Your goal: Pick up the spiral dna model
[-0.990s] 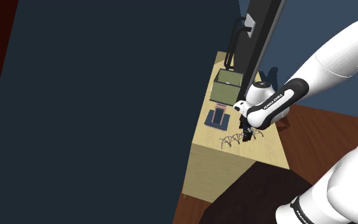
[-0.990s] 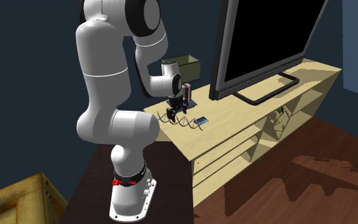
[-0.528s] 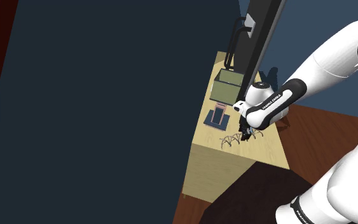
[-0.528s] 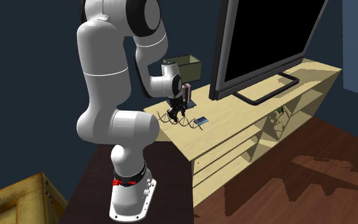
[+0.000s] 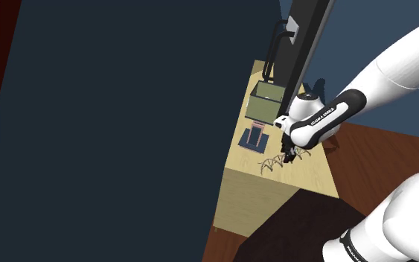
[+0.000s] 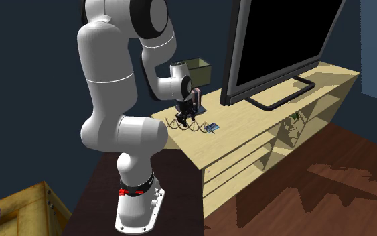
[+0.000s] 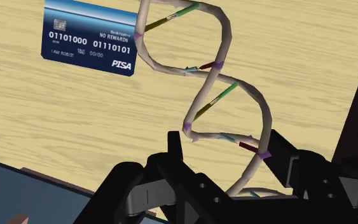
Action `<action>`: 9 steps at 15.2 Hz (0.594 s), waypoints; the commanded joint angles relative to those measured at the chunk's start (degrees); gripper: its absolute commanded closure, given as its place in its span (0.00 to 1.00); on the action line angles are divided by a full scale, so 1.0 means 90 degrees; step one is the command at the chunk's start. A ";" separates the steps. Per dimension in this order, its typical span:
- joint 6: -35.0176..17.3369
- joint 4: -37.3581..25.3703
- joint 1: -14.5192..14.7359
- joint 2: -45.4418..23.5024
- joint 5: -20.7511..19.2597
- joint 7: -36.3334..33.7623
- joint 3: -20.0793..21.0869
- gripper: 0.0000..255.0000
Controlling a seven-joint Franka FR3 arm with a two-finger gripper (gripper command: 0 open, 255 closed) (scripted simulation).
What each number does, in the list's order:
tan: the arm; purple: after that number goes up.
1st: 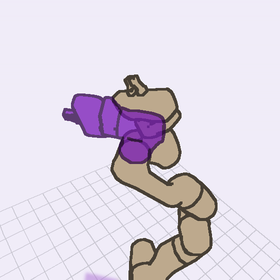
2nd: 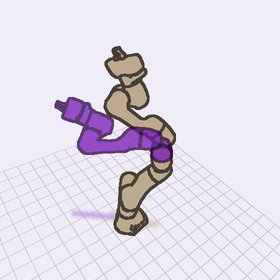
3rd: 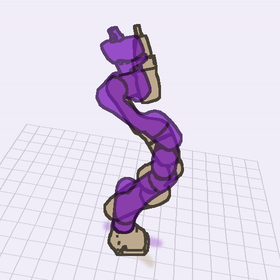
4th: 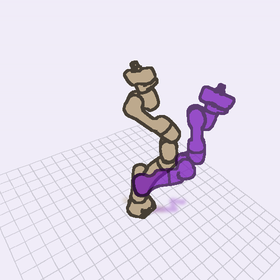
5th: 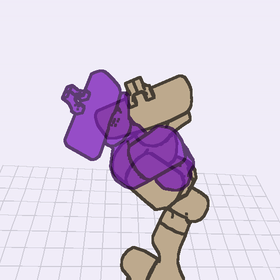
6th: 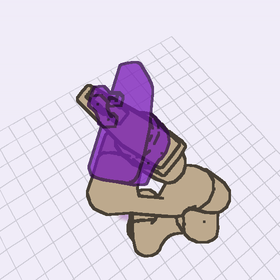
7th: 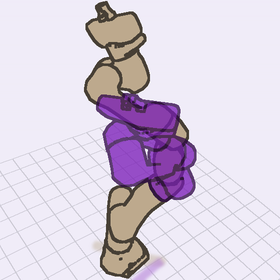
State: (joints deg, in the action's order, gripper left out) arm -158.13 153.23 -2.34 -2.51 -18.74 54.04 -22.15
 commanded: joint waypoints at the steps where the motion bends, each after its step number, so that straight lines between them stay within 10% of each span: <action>1: 0.0225 -0.0009 0.0012 0.0217 -0.0043 -0.0017 -0.0002 1.00; 9: 0.1102 -0.0082 0.0011 0.1032 -0.0140 -0.0001 0.0031 1.00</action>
State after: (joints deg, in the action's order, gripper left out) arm -149.29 152.58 -2.17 5.73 -19.88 53.89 -21.86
